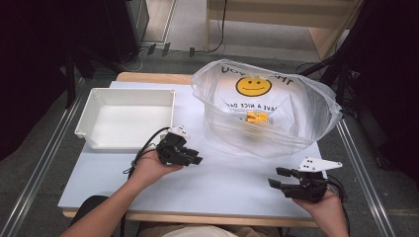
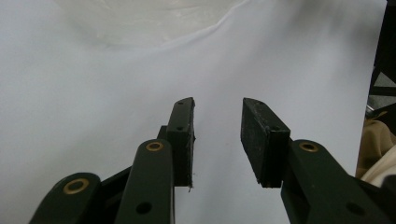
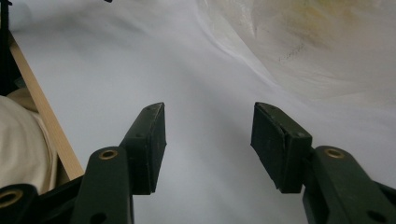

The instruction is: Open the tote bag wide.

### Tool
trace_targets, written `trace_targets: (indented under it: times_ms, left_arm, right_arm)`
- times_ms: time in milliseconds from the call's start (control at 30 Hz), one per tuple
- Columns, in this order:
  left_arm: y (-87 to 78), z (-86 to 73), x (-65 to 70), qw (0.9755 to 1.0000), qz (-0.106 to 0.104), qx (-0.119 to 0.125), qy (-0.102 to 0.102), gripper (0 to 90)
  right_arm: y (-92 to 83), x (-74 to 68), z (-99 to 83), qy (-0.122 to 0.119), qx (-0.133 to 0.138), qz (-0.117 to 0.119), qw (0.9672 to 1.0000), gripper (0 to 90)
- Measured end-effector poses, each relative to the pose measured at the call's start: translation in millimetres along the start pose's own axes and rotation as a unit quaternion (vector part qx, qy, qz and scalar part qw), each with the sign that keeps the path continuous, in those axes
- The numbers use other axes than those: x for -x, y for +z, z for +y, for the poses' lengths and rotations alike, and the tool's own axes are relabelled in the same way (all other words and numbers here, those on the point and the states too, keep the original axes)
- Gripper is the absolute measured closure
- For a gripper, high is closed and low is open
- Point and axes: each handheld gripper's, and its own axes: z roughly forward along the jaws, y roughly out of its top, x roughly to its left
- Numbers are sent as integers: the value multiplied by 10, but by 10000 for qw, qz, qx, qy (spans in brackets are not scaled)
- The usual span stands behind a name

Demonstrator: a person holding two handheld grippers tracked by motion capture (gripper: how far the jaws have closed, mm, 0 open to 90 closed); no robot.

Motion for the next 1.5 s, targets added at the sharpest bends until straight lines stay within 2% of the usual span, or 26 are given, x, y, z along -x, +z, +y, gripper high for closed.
trace_targets:
  times_ms: [33, 100, 267, 333, 367, 467, 567, 667, 733, 800, 933, 1033, 1100, 1233, 1333, 1500]
  left_arm:
    - [-3, 12, 3, 10000, -30, 17, -66, 617]
    - [-34, 49, 14, 10000, -76, -16, -39, 588]
    - [-142, 141, 78, 9998, -157, 106, 38, 593]
    - [-167, 182, 120, 9999, -41, 111, 97, 595]
    - [-182, 201, 134, 9999, -70, 82, 114, 601]
    - [-224, 255, 196, 9997, -149, 53, 210, 674]
    - [-278, 327, 243, 9993, -254, 32, 255, 709]
    - [-363, 406, 286, 9986, -283, 57, 434, 795]
    - [-431, 466, 301, 9984, -367, 45, 432, 843]
    - [-500, 528, 309, 9979, -457, 131, 449, 875]
    - [-628, 663, 326, 9970, -504, 229, 535, 900]
    - [-707, 762, 344, 9969, -406, 227, 635, 900]
    - [-760, 825, 356, 9965, -411, 260, 686, 900]
    - [-875, 959, 383, 9956, -348, 326, 802, 900]
    - [-952, 1077, 390, 9951, -259, 372, 880, 900]
    - [-1066, 1291, 388, 9945, -227, 430, 926, 900]
  right_arm:
    - [-6, 3, 3, 34, 21, 3, 10000, 460]
    - [-40, 19, 6, 89, 36, 55, 9999, 463]
    - [-201, 100, -16, 54, -11, 23, 10000, 503]
    - [-280, 159, -29, 81, -1, 1, 10000, 534]
    - [-322, 182, -27, 92, -39, 17, 9999, 556]
    - [-449, 246, -2, 118, -99, -41, 9999, 597]
    - [-607, 306, 48, 198, -98, -127, 9997, 658]
    - [-777, 356, 113, 249, -108, -172, 9995, 751]
    - [-890, 383, 159, 214, -122, -175, 9995, 810]
    - [-988, 415, 220, 263, -158, -149, 9994, 860]
    - [-1136, 479, 361, 101, -162, -95, 9998, 900]
    - [-1220, 536, 485, -125, -191, -27, 9997, 900]
    - [-1265, 565, 573, -366, -192, 16, 9991, 900]
    - [-1358, 626, 783, -590, -263, 37, 9979, 900]
    - [-1463, 703, 945, -669, -165, 79, 9976, 900]
    - [-1599, 838, 1203, -743, 82, 215, 9970, 900]
